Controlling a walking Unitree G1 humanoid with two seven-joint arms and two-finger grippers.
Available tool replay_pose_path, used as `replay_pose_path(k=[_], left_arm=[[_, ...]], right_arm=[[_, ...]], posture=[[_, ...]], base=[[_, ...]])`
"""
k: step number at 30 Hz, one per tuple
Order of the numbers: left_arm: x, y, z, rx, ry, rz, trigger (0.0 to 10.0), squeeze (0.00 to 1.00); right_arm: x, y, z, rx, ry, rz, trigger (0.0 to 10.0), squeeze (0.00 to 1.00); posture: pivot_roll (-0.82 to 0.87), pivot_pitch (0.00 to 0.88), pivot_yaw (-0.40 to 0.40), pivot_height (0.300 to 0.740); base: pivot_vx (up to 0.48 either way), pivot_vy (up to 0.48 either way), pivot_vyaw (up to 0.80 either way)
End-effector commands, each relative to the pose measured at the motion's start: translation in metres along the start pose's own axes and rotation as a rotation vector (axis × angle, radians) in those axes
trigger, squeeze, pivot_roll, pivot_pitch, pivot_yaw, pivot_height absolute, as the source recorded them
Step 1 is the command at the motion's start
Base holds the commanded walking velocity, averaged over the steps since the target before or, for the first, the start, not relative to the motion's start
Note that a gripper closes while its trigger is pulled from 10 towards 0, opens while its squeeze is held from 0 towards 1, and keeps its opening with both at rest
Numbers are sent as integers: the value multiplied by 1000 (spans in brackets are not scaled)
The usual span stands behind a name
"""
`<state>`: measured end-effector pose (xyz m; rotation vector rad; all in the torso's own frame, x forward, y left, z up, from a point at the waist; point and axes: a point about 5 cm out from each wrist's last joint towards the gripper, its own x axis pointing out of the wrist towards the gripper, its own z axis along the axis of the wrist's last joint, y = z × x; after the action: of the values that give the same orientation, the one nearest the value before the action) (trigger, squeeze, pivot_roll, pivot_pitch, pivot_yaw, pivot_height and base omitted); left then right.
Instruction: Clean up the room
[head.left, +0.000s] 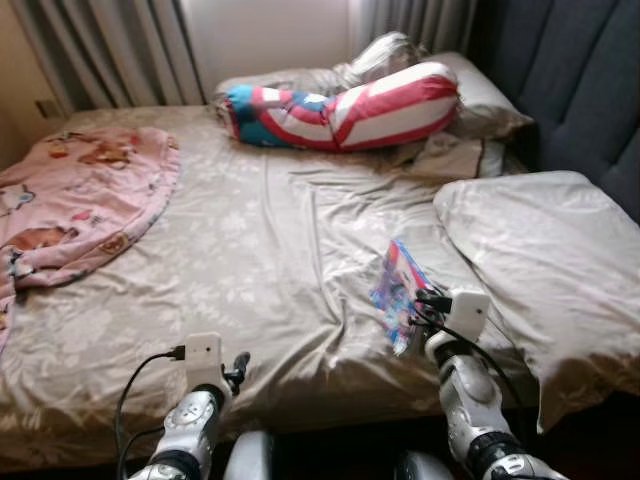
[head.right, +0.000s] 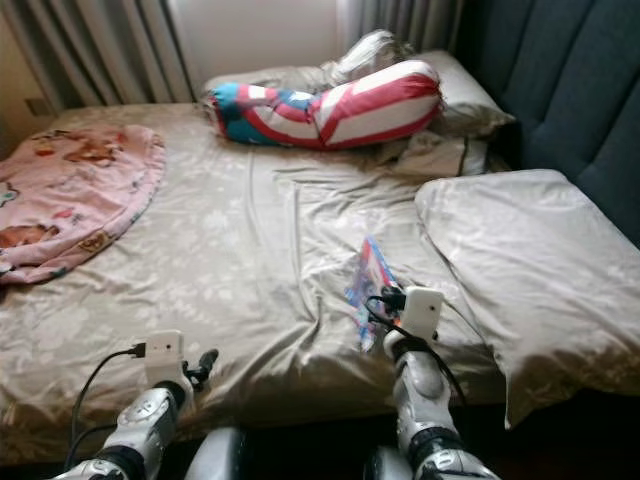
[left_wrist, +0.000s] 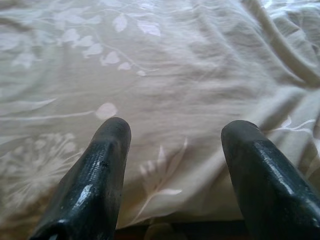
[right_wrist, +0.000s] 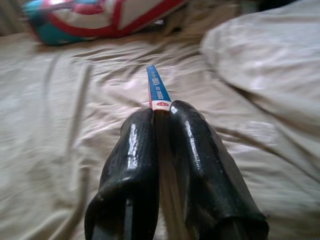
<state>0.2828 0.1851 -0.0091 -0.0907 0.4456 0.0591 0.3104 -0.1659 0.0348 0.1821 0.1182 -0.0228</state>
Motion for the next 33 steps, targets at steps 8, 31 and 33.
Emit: replay_pose_path(k=[8,31,33], left_arm=[[4,0,20,25,-105,-26,10000,0],[3,-16,29,74,-198,-91,10000,0],[3,-16,29,74,-198,-93,10000,0]], right_arm=[[12,5,31,22,-152,15,10000,0],[12,-3,29,9,-128,-7,10000,0],[12,-4,29,7,-127,-10,10000,0]], posture=[[-83,7,-9,631],[-84,0,-6,631],[-85,0,-6,631]], base=[[0,0,0],[11,0,0],[268,0,0]])
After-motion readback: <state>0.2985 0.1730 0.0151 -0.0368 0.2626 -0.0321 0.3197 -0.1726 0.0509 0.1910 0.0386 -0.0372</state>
